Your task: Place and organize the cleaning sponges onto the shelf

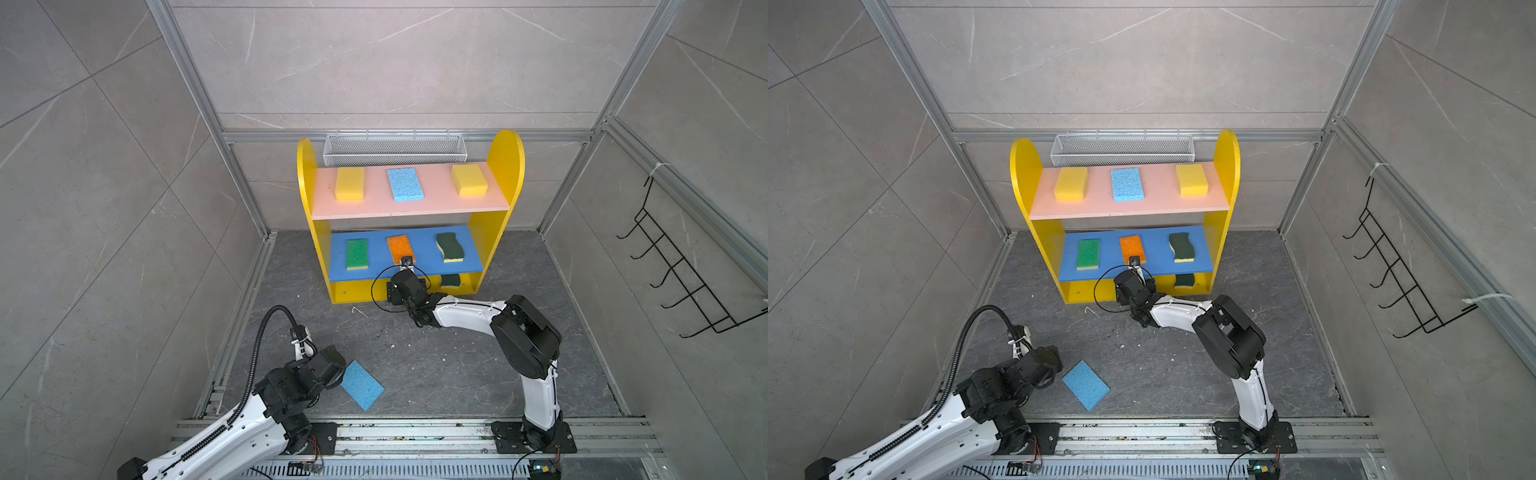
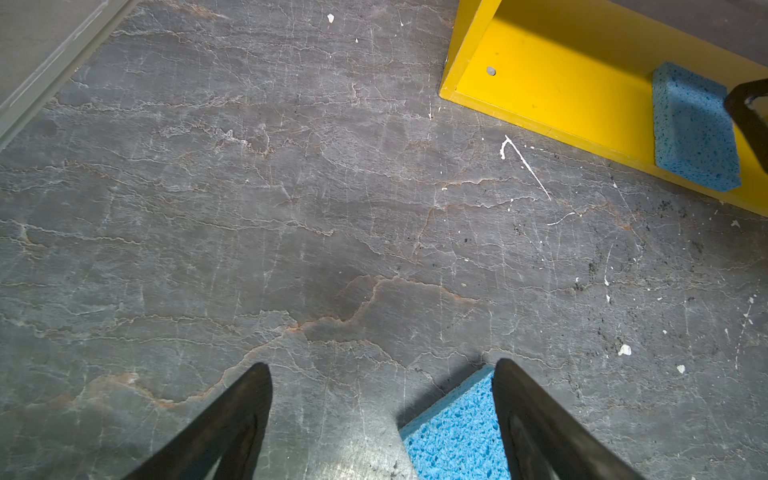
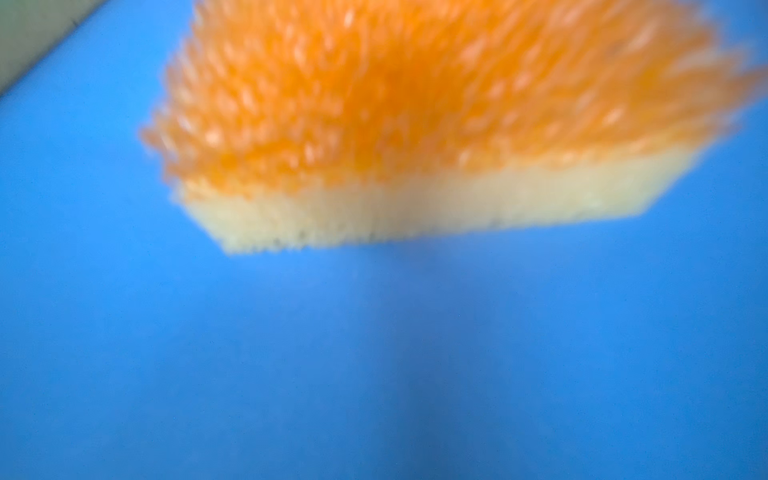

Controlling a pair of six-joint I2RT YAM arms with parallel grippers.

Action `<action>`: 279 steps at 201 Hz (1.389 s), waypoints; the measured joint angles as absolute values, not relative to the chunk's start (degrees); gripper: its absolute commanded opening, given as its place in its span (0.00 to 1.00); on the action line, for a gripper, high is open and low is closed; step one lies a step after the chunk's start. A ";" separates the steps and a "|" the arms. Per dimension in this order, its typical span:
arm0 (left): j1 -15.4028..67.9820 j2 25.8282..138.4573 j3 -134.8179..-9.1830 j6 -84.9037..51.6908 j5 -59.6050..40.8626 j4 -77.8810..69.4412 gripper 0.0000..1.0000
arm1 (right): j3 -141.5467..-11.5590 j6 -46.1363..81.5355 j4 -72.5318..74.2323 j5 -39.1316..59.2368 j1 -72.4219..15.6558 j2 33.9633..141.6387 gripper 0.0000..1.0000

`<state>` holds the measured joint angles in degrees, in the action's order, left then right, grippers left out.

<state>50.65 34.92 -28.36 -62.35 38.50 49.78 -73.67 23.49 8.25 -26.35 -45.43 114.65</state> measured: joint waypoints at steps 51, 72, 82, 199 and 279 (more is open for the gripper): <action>50.65 34.33 -28.36 -62.35 38.52 51.00 0.86 | -70.11 22.41 8.40 -28.01 -46.83 108.68 0.85; 50.65 33.85 -28.38 -62.35 38.52 51.48 0.86 | -67.68 22.20 7.60 -28.95 -47.83 104.86 0.86; 50.65 33.52 -28.38 -62.35 38.50 51.59 0.86 | -67.07 22.20 6.85 -29.30 -48.14 103.24 0.86; 50.65 32.77 -32.40 -61.23 38.28 53.60 0.86 | -71.50 14.79 -2.07 -25.74 -47.83 96.07 0.92; 50.65 29.54 -32.82 -60.84 37.43 54.54 0.87 | -85.91 11.99 -10.61 -21.39 -44.62 106.48 0.99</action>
